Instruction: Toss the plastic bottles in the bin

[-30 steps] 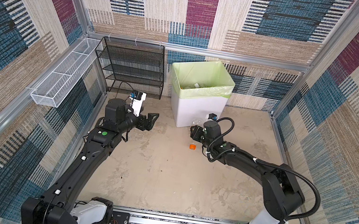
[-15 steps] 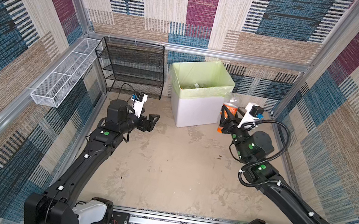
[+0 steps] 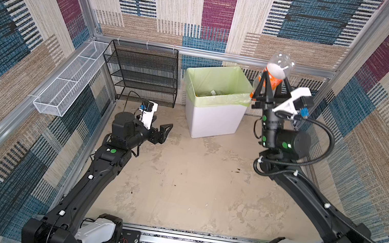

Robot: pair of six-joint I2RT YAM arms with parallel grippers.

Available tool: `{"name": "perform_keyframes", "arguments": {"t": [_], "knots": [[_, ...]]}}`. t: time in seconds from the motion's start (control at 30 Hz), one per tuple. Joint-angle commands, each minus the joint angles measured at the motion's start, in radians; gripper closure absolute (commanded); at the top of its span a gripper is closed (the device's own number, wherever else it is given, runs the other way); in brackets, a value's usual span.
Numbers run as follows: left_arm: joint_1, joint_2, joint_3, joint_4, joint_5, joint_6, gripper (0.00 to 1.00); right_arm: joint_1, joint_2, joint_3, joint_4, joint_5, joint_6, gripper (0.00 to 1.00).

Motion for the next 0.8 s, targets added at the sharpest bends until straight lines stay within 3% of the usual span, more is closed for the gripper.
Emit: {"name": "perform_keyframes", "arguments": {"t": [0.0, 0.07, 0.17, 0.23, 0.3, 0.4, 0.53, 0.77], "knots": [[0.002, -0.005, 0.004, 0.027, -0.003, -0.010, 0.13, -0.035, 0.281, 0.474, -0.606, -0.074, 0.131, 0.28], [0.001, -0.009, 0.015, 0.004, -0.019, -0.003, 0.13, -0.045, 0.450, 0.771, -0.847, -0.091, 0.177, 0.17], [0.002, -0.021, 0.017, -0.011, -0.030, 0.006, 0.13, -0.052, 0.602, 1.056, -1.037, -0.104, 0.186, 0.03], [0.003, -0.022, 0.021, -0.015, -0.031, 0.011, 0.13, -0.057, 0.654, 1.155, -1.104, -0.100, 0.188, 0.01], [0.002, -0.023, 0.023, -0.017, -0.030, 0.012, 0.13, -0.059, 0.644, 1.141, -1.111, -0.080, 0.183, 0.01], [0.002, -0.023, 0.025, -0.020, -0.031, 0.011, 0.13, -0.060, 0.544, 0.955, -1.022, -0.050, 0.158, 0.01], [0.003, -0.020, 0.026, -0.027, -0.049, 0.015, 0.13, -0.080, 0.326, 0.558, -0.811, -0.012, 0.145, 0.01], [0.003, 0.024, 0.030, -0.028, -0.132, -0.016, 0.13, -0.199, -0.012, -0.064, -0.564, 0.024, 0.185, 0.01]]}}
